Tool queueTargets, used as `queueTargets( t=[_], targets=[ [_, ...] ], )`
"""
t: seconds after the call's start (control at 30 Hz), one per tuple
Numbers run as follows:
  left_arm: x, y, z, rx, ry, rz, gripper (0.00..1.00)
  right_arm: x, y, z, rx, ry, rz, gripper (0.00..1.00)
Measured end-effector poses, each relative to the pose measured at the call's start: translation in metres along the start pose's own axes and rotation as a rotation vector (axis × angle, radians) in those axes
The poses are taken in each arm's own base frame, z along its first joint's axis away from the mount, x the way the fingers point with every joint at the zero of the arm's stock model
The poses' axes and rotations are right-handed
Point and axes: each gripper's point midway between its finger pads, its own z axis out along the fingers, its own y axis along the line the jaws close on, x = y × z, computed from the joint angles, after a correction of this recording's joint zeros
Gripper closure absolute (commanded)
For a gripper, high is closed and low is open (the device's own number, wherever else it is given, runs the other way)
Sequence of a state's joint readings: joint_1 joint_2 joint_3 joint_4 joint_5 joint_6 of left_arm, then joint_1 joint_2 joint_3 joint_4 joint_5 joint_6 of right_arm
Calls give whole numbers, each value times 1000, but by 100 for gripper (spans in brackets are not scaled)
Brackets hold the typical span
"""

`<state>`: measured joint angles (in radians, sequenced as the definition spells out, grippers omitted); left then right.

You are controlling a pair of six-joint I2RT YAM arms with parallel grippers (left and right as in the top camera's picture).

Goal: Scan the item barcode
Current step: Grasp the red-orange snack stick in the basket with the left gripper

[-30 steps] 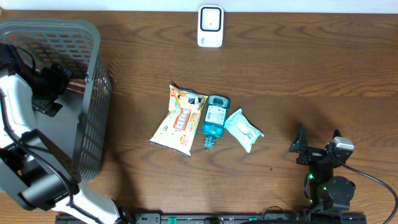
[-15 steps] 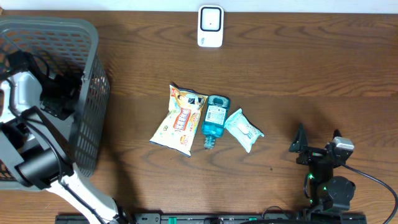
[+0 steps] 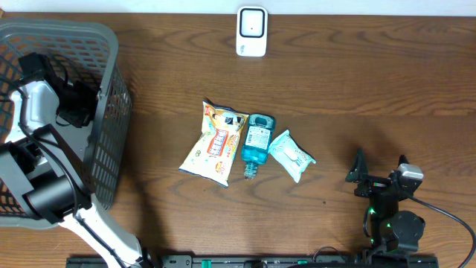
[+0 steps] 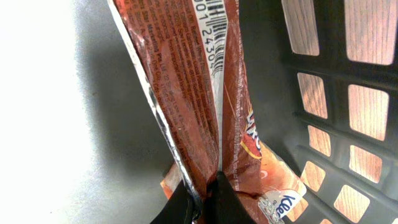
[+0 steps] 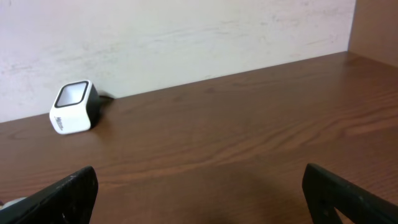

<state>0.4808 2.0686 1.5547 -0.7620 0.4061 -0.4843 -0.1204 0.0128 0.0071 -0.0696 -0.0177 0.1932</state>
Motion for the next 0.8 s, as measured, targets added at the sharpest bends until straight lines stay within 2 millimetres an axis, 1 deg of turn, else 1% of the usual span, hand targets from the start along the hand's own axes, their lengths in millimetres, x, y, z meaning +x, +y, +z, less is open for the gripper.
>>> queueTargets(
  t=[0.13, 0.23, 0.3, 0.37, 0.47, 0.57, 0.63, 0.67, 0.8],
  targets=[
    [1, 3, -2, -1, 6, -11, 93, 0, 0, 0, 0, 0, 0, 1],
    [3, 8, -9, -12, 9, -25, 93, 0, 0, 0, 0, 0, 0, 1],
    [4, 11, -20, -17, -4, -30, 92, 0, 0, 0, 0, 0, 0, 1],
    [3, 9, -38, -8, -40, -20, 93, 0, 0, 0, 0, 0, 0, 1],
    [0, -5, -79, 35, -135, 17, 93, 0, 0, 0, 0, 0, 0, 1],
    [5, -26, -134, 100, -257, 71, 93, 0, 0, 0, 0, 0, 0, 1],
    [15, -41, -176, 153, -348, 112, 93, 0, 0, 0, 0, 0, 0, 1],
    [21, -47, -194, 176, -387, 132, 93, 0, 0, 0, 0, 0, 0, 1],
    [54, -79, -253, 281, -520, 242, 93, 0, 0, 0, 0, 0, 0, 1]
  ],
)
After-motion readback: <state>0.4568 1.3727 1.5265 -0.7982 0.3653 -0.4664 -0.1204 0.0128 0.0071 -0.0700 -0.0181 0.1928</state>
